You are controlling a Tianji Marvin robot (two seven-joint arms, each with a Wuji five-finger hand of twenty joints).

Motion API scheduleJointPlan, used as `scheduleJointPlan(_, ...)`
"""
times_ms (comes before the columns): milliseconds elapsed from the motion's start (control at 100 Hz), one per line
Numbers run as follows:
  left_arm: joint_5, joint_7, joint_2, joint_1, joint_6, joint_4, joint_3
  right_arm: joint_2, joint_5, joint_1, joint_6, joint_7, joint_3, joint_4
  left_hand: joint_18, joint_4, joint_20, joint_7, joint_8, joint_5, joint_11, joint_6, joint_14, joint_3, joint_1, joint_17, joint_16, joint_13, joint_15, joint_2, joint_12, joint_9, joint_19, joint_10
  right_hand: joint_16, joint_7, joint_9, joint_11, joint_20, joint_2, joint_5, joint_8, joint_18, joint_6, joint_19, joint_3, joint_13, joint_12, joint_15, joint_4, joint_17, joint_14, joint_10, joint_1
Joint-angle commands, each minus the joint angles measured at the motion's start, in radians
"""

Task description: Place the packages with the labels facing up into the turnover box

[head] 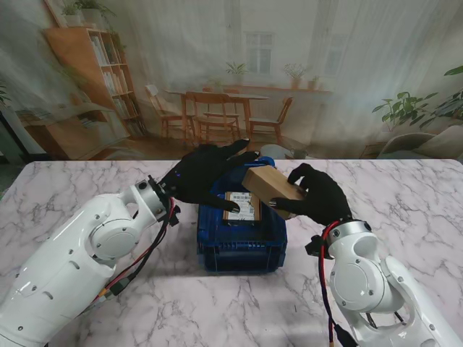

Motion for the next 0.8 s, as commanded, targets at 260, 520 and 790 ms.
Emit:
scheduleJointPlan(260, 0.051, -0.054, 0.002, -0.045, 0.031, 0.002, 0.043, -0.007, 0.04, 0.01, -0.011, 0.008, -0.027, -0.025, -0.042, 0.019, 0.013, 0.024, 0.048, -0.065, -0.024, 0.027, -0.021, 0.04, 0.034, -0.015, -0.011, -0.054, -0.012, -0.014, 0.016, -0.079, -0.019, 0.026, 0.047, 0.068, 0.042, 0.06, 0.015, 0.085, 0.054, 0.028, -0.007, -0.068, 0.033, 0.347, 0.146, 0.04, 0.115, 0.048, 0.03, -0.152, -0.077, 0.349)
scheduleJointPlan(520, -0.001, -0.059, -0.009, -0.095, 0.096, 0.053, 0.112, -0.009, 0.068, 0.027, -0.014, 0.01, -0.051, -0.021, -0.115, 0.027, 0.05, 0.082, 0.153, -0.017, 0.071, 0.005, -0.058, 0.038, 0.281, 0.024, 0.063, 0.03, 0.043, 0.088, 0.112, 0.025, 0.12, -0.045, 0.048, 0.067, 0.044, 0.056, 0.014, 0.086, 0.055, 0.027, -0.006, -0.066, 0.036, 0.36, 0.155, 0.039, 0.116, 0.048, 0.039, -0.154, -0.074, 0.355)
scheduleJointPlan(790, -0.036, -0.038, -0.018, -0.096, 0.109, 0.062, 0.128, -0.009, 0.091, 0.03, -0.011, 0.02, -0.055, -0.013, -0.141, 0.041, 0.142, 0.373, 0.445, 0.144, 0.288, -0.106, -0.025, 0.042, 0.459, 0.099, 0.326, 0.188, 0.215, 0.155, 0.341, 0.311, 0.332, -0.119, 0.048, 0.062, 0.035, 0.049, 0.011, 0.107, 0.051, 0.022, -0.001, -0.063, 0.033, 0.335, 0.145, 0.036, 0.11, 0.042, 0.027, -0.145, -0.073, 0.347)
